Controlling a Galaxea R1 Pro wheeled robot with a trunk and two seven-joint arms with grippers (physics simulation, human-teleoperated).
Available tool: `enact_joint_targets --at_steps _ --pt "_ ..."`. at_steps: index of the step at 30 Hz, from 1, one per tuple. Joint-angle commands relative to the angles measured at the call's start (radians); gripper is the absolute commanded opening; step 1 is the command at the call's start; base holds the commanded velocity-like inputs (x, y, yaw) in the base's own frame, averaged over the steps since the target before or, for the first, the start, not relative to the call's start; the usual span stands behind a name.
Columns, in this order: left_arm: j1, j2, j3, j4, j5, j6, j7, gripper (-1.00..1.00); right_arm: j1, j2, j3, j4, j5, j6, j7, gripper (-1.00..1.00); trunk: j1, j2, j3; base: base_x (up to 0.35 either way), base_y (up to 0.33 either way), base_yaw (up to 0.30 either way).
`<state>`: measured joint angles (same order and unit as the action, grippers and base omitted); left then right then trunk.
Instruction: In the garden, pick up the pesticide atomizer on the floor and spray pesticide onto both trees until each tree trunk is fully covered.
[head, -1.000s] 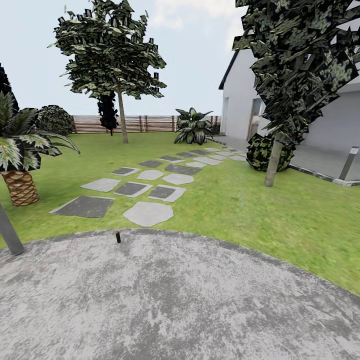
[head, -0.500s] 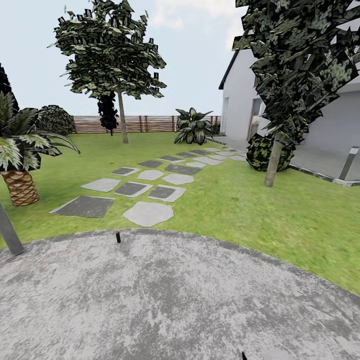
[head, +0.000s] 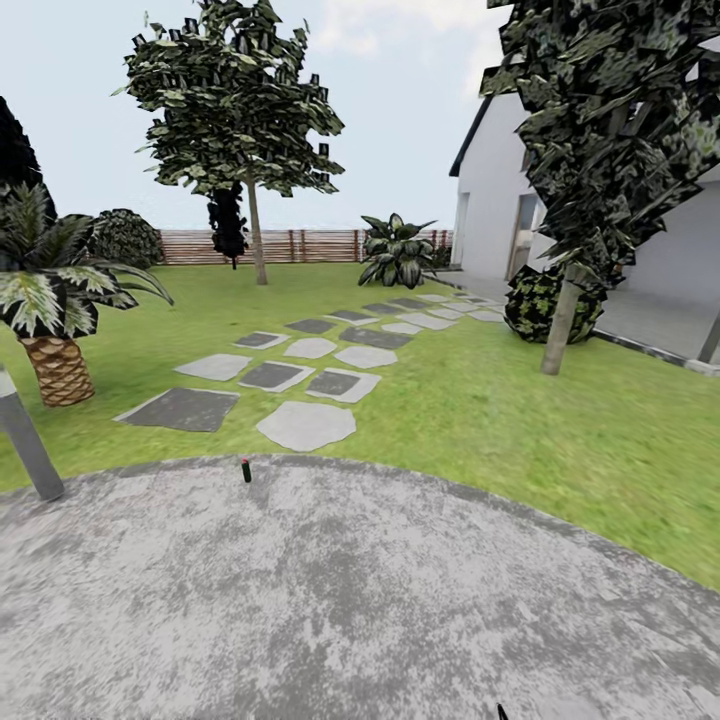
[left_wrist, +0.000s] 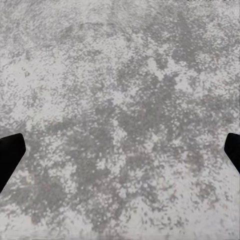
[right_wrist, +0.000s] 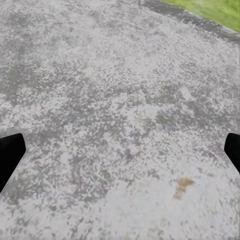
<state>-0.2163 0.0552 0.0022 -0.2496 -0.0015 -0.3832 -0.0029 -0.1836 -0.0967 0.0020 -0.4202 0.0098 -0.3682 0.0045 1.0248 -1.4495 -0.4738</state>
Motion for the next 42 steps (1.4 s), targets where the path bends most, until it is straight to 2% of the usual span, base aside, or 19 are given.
enact_joint_targets --at_steps 1,23,25,28,31,42 --pt "-0.001 0.000 0.000 0.001 0.000 -0.003 0.000 1.00 0.000 0.000 0.000 0.001 0.001 -0.003 0.000 1.00 0.000 -0.001 -0.001 0.194 0.128 0.071" --pt "-0.001 0.001 0.002 0.003 0.003 -0.001 0.001 1.00 -0.001 0.002 0.003 0.049 0.001 -0.002 0.004 1.00 0.000 -0.001 -0.002 0.277 0.218 0.003" --pt "-0.001 0.001 0.010 0.003 0.003 0.000 0.001 1.00 -0.001 0.002 0.003 0.049 0.001 -0.003 0.004 1.00 0.000 -0.001 -0.002 0.287 0.207 0.000" --pt "-0.001 0.000 0.050 0.003 0.003 -0.001 0.001 1.00 -0.001 0.002 0.002 0.048 0.000 -0.003 0.004 1.00 0.000 -0.001 -0.002 0.292 0.196 0.000" --pt "-0.001 0.001 0.070 0.003 0.001 -0.002 0.000 1.00 -0.001 0.002 0.001 0.048 -0.001 -0.003 0.002 1.00 0.000 -0.001 -0.002 0.297 0.188 0.000" --pt "-0.001 0.000 0.081 0.003 -0.002 -0.003 0.000 1.00 -0.001 0.002 0.000 0.047 -0.004 -0.003 0.002 1.00 0.000 -0.001 -0.011 0.302 0.173 0.000"
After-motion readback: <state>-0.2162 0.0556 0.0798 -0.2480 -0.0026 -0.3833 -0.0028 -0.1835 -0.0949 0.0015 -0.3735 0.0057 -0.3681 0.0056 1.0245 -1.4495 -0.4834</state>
